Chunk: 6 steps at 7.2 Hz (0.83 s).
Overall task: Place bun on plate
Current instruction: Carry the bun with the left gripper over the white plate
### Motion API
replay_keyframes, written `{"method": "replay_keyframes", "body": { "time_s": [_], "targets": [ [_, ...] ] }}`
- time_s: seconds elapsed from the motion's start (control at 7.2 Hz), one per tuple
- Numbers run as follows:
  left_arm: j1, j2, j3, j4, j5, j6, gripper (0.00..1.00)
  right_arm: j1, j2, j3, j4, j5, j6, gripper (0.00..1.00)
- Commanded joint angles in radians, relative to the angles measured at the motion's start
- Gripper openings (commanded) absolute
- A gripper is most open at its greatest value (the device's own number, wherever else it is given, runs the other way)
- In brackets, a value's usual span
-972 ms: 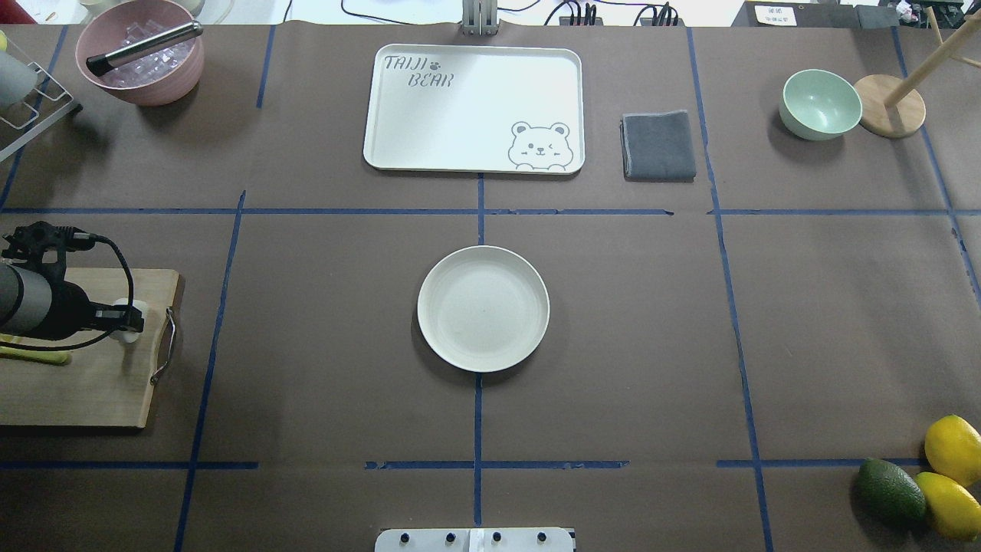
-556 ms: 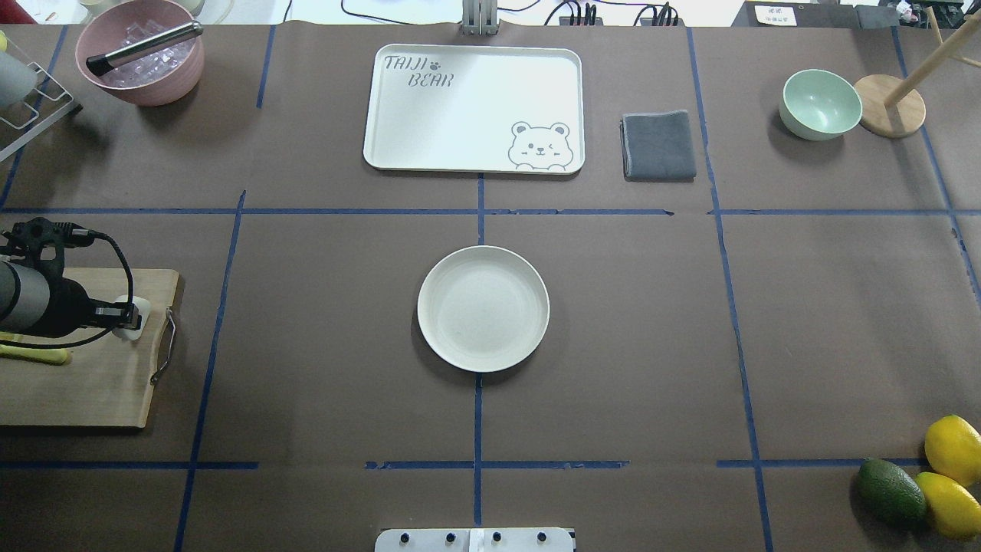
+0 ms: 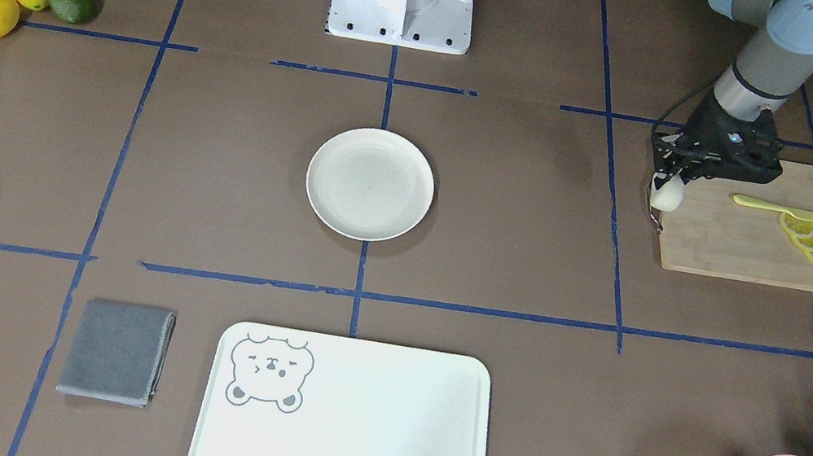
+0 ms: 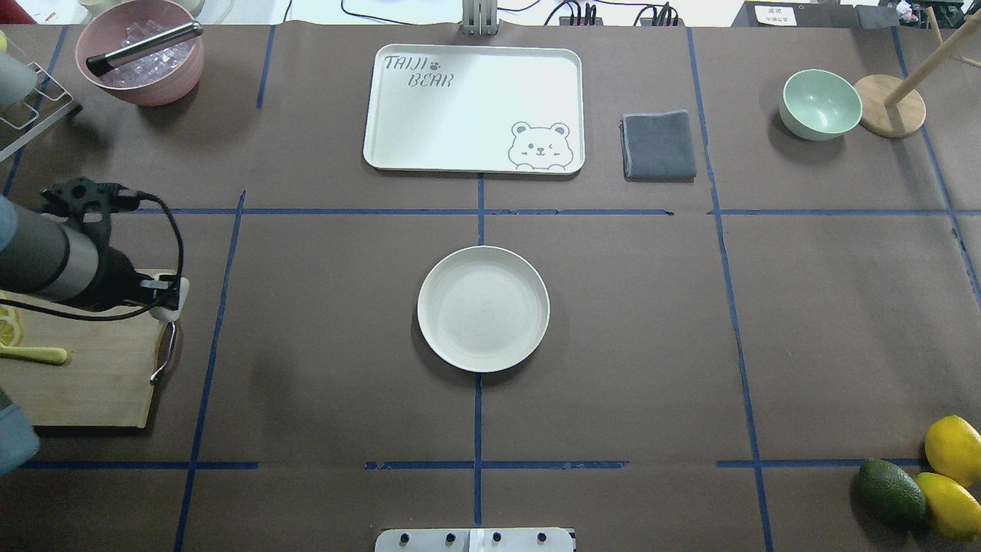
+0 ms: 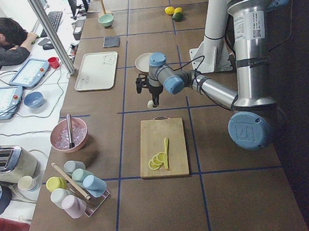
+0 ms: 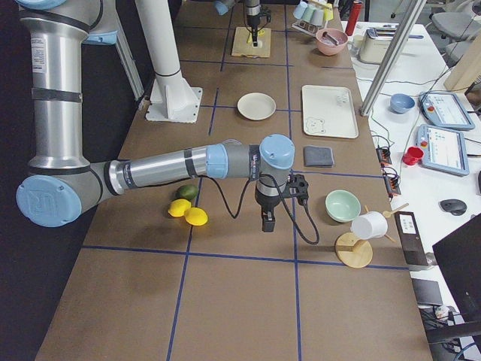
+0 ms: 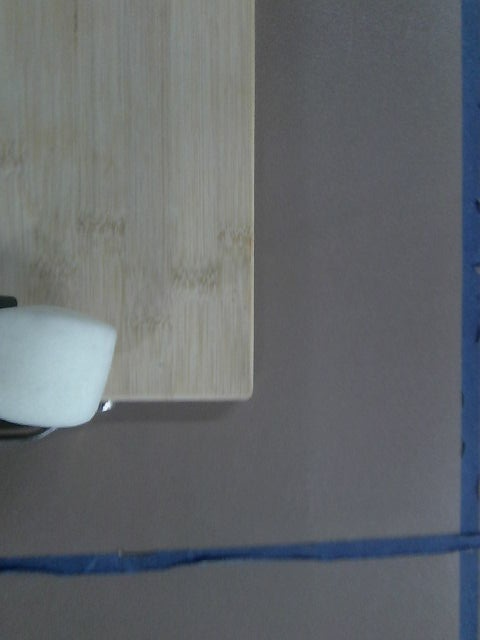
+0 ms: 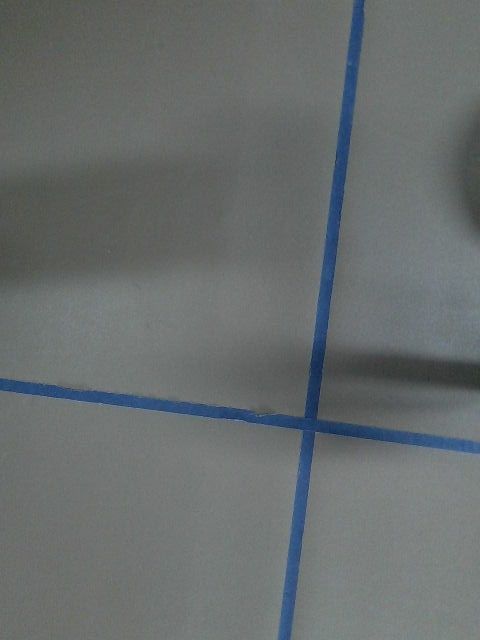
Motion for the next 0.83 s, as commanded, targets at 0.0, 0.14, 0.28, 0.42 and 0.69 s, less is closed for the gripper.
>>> {"method": "replay_keyframes", "body": {
  "time_s": [0.0,0.14,0.28,0.42,0.69],
  "targets": [
    [0.115,-0.266,-0.003,0.254,0.012,-0.135,0.33,0.003,-0.001,-0.004,-0.001,-0.001,0.000,1.00],
    [0.176,-0.341,0.031,0.264,0.050,-0.210,0.33,0.017,-0.008,-0.016,-0.001,-0.003,-0.028,1.00],
    [0.200,-0.406,0.074,0.264,0.060,-0.252,0.33,0.047,-0.004,-0.059,-0.001,-0.001,-0.095,1.00],
    [0.233,-0.461,0.117,0.262,0.064,-0.304,0.33,0.073,-0.002,-0.106,0.034,-0.001,-0.147,1.00],
    [0.307,-0.550,0.187,0.258,0.130,-0.366,0.33,0.092,-0.025,-0.218,0.192,0.009,-0.146,1.00]
  ]
}}
